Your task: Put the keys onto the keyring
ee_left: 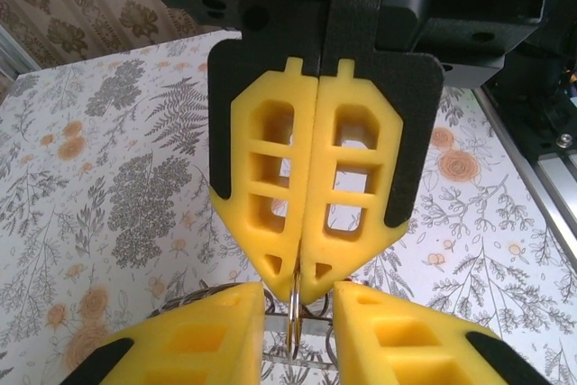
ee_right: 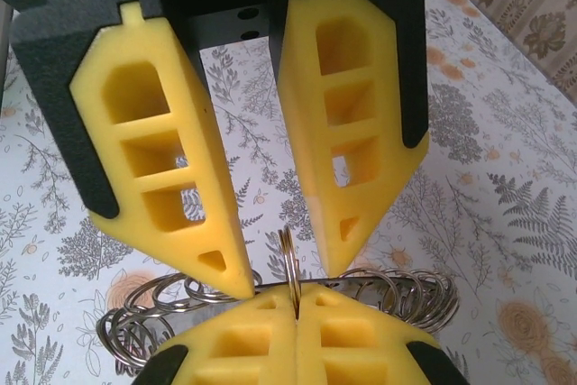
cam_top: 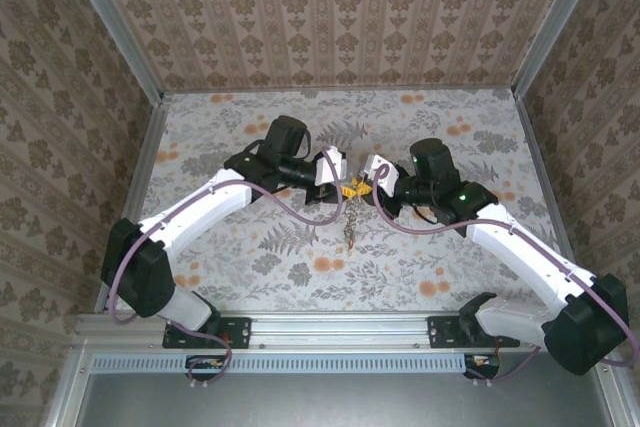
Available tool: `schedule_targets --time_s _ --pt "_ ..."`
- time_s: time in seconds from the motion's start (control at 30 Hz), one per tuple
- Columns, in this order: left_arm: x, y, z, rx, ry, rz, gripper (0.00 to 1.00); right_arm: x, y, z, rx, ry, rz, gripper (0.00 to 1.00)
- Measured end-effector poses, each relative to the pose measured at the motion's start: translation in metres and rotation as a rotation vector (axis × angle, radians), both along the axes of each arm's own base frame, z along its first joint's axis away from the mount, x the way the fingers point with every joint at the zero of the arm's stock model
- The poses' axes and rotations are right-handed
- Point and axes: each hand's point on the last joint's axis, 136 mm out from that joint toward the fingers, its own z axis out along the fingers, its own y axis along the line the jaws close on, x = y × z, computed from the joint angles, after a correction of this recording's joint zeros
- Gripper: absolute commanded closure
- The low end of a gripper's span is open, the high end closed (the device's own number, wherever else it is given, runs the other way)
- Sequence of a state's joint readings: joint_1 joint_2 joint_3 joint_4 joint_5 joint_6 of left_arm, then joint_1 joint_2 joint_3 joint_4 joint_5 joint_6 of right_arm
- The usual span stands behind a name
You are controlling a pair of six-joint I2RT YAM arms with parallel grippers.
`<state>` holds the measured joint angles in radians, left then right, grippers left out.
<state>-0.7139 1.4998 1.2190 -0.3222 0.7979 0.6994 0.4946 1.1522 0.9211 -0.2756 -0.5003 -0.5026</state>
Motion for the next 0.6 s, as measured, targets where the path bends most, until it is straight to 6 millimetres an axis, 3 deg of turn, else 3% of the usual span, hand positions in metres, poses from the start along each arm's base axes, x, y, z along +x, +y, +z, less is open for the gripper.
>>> schedule_targets --time_s 0.2,0.33,0.47,0.6 --pt "0.0 0.0019 -0.0055 0.027 0.001 0.003 0.86 -0.0017 0.0011 -0.0006 -0.003 0.004 0.005 1.0" --pt "-0.0018 0.0008 -0.0049 0.035 -0.007 -0.007 1.0 -0.0022 0.0003 -0.0006 -0.008 0.01 0.002 1.0" --pt "-0.0016 0.0006 -0.0051 0.036 -0.008 -0.008 1.0 -0.0017 -0.0001 -0.0007 -0.01 0.008 -0.001 0.99" --pt "0.0005 0.0005 -0.0012 0.012 0.002 -0.007 1.0 0.0002 -0.0006 0.0014 -0.003 -0.012 -0.009 0.91"
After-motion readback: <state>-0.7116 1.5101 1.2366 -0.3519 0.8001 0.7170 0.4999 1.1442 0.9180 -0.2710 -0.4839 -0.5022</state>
